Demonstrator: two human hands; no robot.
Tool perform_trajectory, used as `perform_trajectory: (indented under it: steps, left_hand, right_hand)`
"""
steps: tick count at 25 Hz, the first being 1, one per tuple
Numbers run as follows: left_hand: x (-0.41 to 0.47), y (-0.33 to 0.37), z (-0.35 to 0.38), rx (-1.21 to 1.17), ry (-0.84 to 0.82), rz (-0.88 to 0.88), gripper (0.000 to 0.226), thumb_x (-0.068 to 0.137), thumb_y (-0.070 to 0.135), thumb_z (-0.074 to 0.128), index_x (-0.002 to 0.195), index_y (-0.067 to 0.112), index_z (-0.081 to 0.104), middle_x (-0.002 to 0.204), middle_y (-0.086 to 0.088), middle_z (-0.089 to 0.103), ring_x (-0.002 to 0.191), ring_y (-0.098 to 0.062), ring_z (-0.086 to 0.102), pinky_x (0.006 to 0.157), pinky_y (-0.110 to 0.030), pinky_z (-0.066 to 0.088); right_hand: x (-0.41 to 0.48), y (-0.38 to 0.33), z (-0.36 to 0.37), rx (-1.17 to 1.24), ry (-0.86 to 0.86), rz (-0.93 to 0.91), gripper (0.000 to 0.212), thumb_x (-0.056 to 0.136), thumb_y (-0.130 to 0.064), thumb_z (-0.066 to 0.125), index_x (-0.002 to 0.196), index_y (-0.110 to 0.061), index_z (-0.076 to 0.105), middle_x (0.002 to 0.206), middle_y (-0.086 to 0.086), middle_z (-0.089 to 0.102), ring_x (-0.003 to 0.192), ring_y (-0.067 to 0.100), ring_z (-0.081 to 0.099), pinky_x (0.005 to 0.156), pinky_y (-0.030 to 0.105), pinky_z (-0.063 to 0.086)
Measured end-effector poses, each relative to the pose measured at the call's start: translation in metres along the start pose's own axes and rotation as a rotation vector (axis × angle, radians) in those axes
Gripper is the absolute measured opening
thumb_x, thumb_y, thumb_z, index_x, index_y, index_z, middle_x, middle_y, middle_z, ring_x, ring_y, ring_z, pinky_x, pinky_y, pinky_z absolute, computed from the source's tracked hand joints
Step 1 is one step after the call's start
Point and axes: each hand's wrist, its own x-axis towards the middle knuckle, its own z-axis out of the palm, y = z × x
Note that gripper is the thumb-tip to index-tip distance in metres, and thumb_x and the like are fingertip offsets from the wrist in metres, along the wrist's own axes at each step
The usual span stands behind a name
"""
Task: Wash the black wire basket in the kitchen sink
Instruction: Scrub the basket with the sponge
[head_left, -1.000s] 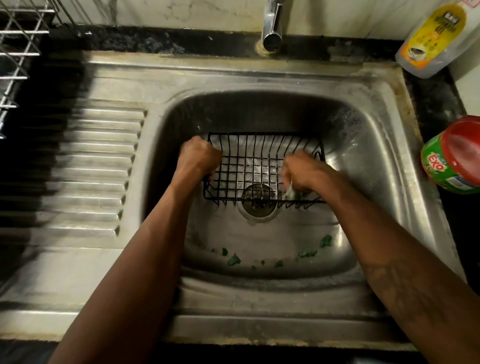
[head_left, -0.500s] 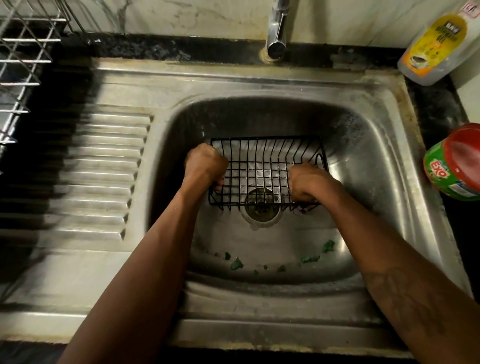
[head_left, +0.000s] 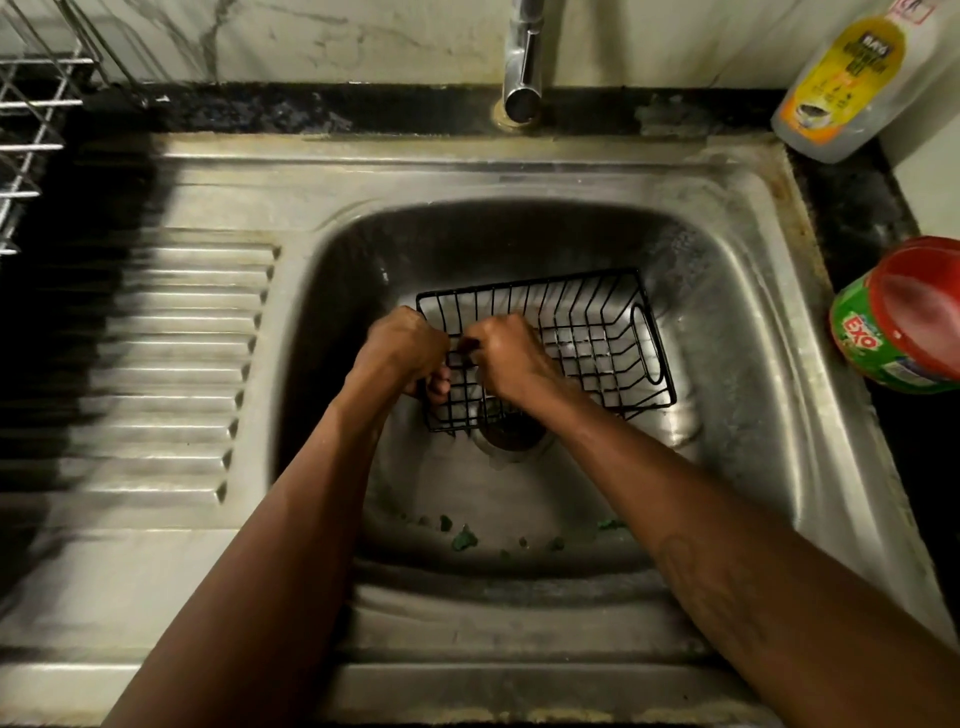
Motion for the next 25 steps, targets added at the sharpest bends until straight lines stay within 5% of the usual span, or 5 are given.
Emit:
perform_trajectory:
  steps: [5,9,17,23,25]
  left_hand:
    - [0.001,0.000,0.003,-0.024,-0.018,-0.011,0.021,0.106,0.011,0.045,0.094,-0.001,0.057,0.071,-0.016,0.068,0.060,-0.029,0.068,0.075,-0.048,0.064]
    - [-0.005,0.004,-0.001,-0.017,-0.029,-0.015,0.025,0.107,0.012,0.043,0.090,-0.002,0.055,0.072,-0.015,0.068,0.060,-0.027,0.067,0.068,-0.042,0.063]
    - [-0.007,0.002,0.001,-0.041,-0.085,0.005,0.032,0.106,0.019,0.049,0.096,-0.006,0.067,0.063,-0.014,0.070,0.066,-0.032,0.074,0.082,-0.050,0.064]
    - [-0.008,0.002,0.000,-0.096,-0.077,0.047,0.035,0.106,0.013,0.035,0.084,-0.002,0.057,0.061,-0.014,0.066,0.062,-0.033,0.070,0.084,-0.055,0.062]
    - [-0.010,0.002,0.000,-0.105,-0.079,0.053,0.030,0.106,0.014,0.036,0.090,-0.002,0.055,0.064,-0.013,0.068,0.062,-0.033,0.071,0.083,-0.054,0.062]
  right_hand:
    - [0.004,0.021,-0.040,-0.304,0.075,0.014,0.019,0.093,-0.002,0.059,0.102,-0.011,0.072,0.097,0.008,0.069,0.084,0.023,0.066,0.074,0.033,0.058]
    - [-0.013,0.042,-0.070,-0.608,0.291,0.218,0.018,0.090,0.008,0.060,0.100,-0.003,0.071,0.087,0.016,0.068,0.080,0.030,0.068,0.060,0.030,0.050]
    - [0.020,-0.016,0.001,-0.269,0.072,-0.232,0.016,0.092,-0.005,0.059,0.101,-0.011,0.071,0.092,0.007,0.069,0.086,0.025,0.067,0.078,0.041,0.057]
    - [0.001,-0.012,-0.016,-0.121,0.715,-0.322,0.029,0.092,0.006,0.061,0.118,-0.005,0.069,0.105,0.013,0.070,0.089,0.018,0.067,0.075,0.024,0.058]
    - [0.005,-0.019,-0.015,-0.189,0.656,-0.280,0.042,0.090,0.007,0.060,0.131,-0.004,0.063,0.113,0.014,0.063,0.089,0.017,0.061,0.072,0.026,0.056]
